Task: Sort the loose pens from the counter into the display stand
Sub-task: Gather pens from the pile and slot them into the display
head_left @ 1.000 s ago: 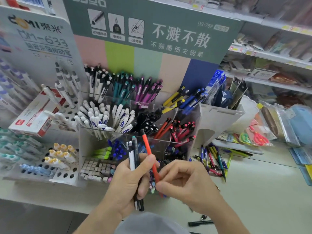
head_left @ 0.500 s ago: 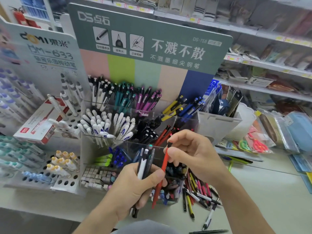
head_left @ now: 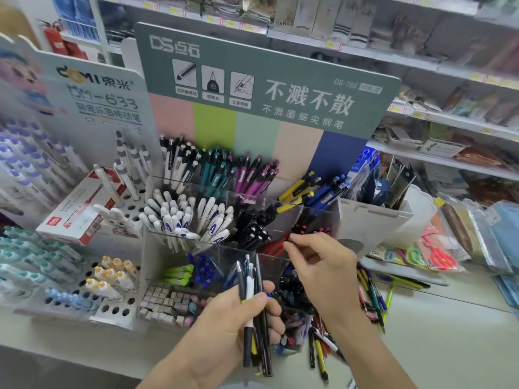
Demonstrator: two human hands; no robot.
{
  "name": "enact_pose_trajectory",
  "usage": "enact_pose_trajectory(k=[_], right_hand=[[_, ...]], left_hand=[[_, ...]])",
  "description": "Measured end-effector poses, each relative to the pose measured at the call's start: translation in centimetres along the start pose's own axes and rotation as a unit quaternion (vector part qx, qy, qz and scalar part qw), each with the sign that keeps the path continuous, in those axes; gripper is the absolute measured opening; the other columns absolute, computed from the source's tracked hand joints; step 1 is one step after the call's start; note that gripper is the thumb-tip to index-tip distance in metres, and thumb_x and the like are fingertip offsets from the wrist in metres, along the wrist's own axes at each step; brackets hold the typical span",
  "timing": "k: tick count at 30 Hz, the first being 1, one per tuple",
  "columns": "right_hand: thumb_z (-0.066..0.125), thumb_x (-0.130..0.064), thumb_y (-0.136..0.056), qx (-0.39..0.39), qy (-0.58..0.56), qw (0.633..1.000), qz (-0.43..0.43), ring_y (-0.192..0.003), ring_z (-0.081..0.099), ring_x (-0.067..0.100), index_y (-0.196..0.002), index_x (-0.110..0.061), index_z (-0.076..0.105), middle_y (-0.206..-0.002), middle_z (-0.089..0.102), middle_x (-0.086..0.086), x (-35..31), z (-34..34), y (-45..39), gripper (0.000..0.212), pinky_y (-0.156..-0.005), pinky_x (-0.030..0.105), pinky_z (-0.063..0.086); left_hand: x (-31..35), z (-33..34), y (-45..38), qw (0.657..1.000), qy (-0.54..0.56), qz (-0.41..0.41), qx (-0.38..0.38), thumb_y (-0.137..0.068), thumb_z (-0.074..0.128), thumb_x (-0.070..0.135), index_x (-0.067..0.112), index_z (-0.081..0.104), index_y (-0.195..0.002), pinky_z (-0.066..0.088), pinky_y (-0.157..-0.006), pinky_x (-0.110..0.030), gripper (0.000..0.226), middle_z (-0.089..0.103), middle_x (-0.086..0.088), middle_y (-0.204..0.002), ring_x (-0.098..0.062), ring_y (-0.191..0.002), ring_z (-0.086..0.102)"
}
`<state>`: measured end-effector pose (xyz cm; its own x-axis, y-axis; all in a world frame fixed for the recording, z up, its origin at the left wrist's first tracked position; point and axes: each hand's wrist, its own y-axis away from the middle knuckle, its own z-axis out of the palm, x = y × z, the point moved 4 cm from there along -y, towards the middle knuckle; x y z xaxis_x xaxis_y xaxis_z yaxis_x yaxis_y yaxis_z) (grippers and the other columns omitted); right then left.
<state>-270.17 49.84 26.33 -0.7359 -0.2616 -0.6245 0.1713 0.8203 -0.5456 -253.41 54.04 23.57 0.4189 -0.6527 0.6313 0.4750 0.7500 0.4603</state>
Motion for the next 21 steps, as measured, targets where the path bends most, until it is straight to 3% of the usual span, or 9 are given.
enact_pose_trajectory(k=[2,5,7,9,11,14,17,21], right_hand=[[0.081,-0.008,-0.085,-0.003,0.037,0.999,-0.007,-0.065,0.056,0.002,-0.101,-0.013,0.08,-0.079,0.064,-0.008,0.1,0.4,0.3,0.017,-0.067,0.008,0.044],[0.072,-0.014,-0.093,-0.067,0.083,0.994,0.012,-0.066,0.048,-0.001,-0.129,-0.018,0.07,-0.087,0.049,-0.01,0.3,0.7,0.5,0.036,-0.068,0.004,0.036],[0.068,-0.015,-0.095,-0.093,0.074,0.992,0.035,-0.07,0.05,-0.001,-0.137,-0.022,0.064,-0.09,0.045,-0.012,0.1,0.3,0.5,0.043,-0.069,0.004,0.036],[0.068,-0.011,-0.094,-0.061,0.025,0.997,0.037,-0.071,0.054,0.008,-0.13,-0.021,0.066,-0.089,0.049,-0.01,-1.0,-0.8,0.6,0.037,-0.067,0.012,0.042],[0.07,-0.009,-0.093,-0.057,-0.034,0.997,0.041,-0.072,0.058,0.014,-0.11,-0.022,0.071,-0.085,0.057,-0.009,-2.4,-2.0,1.2,0.022,-0.063,0.021,0.047],[0.075,-0.022,-0.09,-0.213,-0.14,0.955,0.151,-0.069,0.064,0.013,-0.096,-0.03,0.07,-0.079,0.068,-0.006,-3.3,-2.2,2.6,0.012,-0.06,0.023,0.049],[0.086,-0.032,-0.078,-0.353,-0.15,0.893,0.236,-0.06,0.06,0.009,-0.104,-0.032,0.062,-0.083,0.069,-0.001,-3.2,-1.7,4.5,0.035,-0.057,0.02,0.047],[0.09,-0.027,-0.072,-0.335,-0.15,0.882,0.295,-0.058,0.063,0.013,-0.106,-0.029,0.06,-0.084,0.071,-0.001,-2.8,-1.2,5.7,0.045,-0.061,0.031,0.057]], left_hand=[[0.0,0.0,0.0,1.0,0.021,-0.006,0.011,-0.081,0.063,0.006,-0.007,0.052,-0.125,0.057,-0.056,-0.042,0.048,0.061,-0.028,-0.083,-0.038,-0.066,0.063],[0.2,0.1,0.1,0.998,0.058,-0.012,0.008,-0.081,0.06,0.003,-0.003,0.049,-0.125,0.059,-0.058,-0.048,0.046,0.062,-0.03,-0.087,-0.04,-0.066,0.063],[0.3,0.0,0.2,0.997,0.069,-0.013,0.007,-0.081,0.059,0.003,-0.003,0.05,-0.124,0.058,-0.057,-0.048,0.045,0.063,-0.028,-0.088,-0.039,-0.066,0.062],[0.3,-0.1,0.1,0.998,0.066,-0.017,0.005,-0.08,0.058,0.002,-0.004,0.052,-0.123,0.058,-0.058,-0.047,0.044,0.064,-0.027,-0.091,-0.038,-0.067,0.063],[0.1,-0.3,-0.1,0.998,0.059,-0.022,0.007,-0.081,0.057,0.0,-0.005,0.056,-0.123,0.059,-0.061,-0.048,0.042,0.064,-0.025,-0.094,-0.036,-0.069,0.064],[0.0,-0.4,-0.3,0.999,0.043,0.003,0.004,-0.089,0.054,0.001,-0.004,0.057,-0.126,0.06,-0.066,-0.046,0.038,0.066,-0.022,-0.096,-0.034,-0.075,0.066],[0.0,-0.5,-0.5,0.998,0.054,0.034,0.026,-0.084,0.055,0.006,-0.003,0.055,-0.124,0.06,-0.062,-0.04,0.041,0.067,-0.021,-0.09,-0.03,-0.072,0.066],[-0.2,-0.7,-0.8,0.997,0.04,0.048,0.051,-0.088,0.052,0.003,-0.004,0.051,-0.117,0.059,-0.059,-0.042,0.03,0.068,-0.021,-0.087,-0.031,-0.068,0.065]])
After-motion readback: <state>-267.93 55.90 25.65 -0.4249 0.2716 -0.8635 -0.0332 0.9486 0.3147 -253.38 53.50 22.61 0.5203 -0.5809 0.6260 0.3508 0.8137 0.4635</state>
